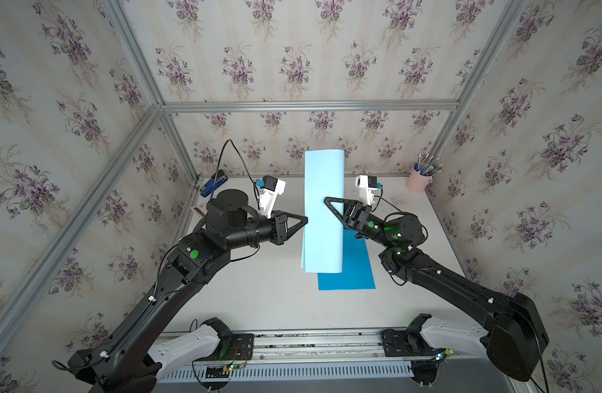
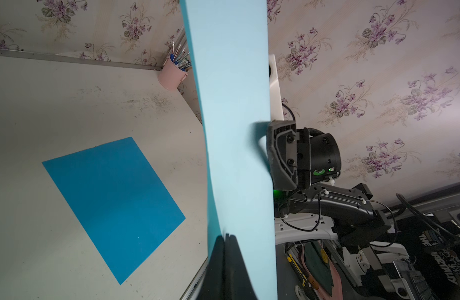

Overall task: Fold the rectangular paper in half along the long edge
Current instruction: Fold the paper.

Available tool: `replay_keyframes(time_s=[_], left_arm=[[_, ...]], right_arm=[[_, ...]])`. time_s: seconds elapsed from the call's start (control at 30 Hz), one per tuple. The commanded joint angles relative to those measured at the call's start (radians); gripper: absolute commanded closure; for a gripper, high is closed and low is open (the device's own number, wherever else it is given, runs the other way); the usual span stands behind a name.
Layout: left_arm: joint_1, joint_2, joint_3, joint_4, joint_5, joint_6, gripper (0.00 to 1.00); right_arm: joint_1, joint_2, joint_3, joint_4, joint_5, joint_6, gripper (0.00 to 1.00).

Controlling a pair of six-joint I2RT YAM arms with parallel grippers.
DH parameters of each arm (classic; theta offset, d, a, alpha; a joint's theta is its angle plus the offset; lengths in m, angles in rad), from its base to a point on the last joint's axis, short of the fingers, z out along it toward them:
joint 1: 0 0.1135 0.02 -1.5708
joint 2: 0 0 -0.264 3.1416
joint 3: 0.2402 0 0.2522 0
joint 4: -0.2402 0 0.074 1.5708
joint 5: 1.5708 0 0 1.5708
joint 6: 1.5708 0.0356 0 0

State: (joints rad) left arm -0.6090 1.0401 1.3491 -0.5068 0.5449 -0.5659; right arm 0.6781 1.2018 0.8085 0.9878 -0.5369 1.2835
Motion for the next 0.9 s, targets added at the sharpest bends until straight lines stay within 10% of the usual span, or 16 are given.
replay_keyframes(time_s=[0.0,0.23,0.87], left_arm=[[0.0,-0.003,0.013,0.009,-0.007,0.015,0.9],[0.0,-0.011,0.016,-0.004,-0.032,0.026,0.66],[0.0,0.009,0.037,0.026,-0.027,0.01,0.58]], right_arm=[[0.001,-0.015,0.009,-0.001,-0.015,-0.017,0.69],[0.001,-0.04,0.02,-0.051,-0.035,-0.044,0.69],[0.001,-0.002,0.014,0.051,-0.099,0.038,0.7]])
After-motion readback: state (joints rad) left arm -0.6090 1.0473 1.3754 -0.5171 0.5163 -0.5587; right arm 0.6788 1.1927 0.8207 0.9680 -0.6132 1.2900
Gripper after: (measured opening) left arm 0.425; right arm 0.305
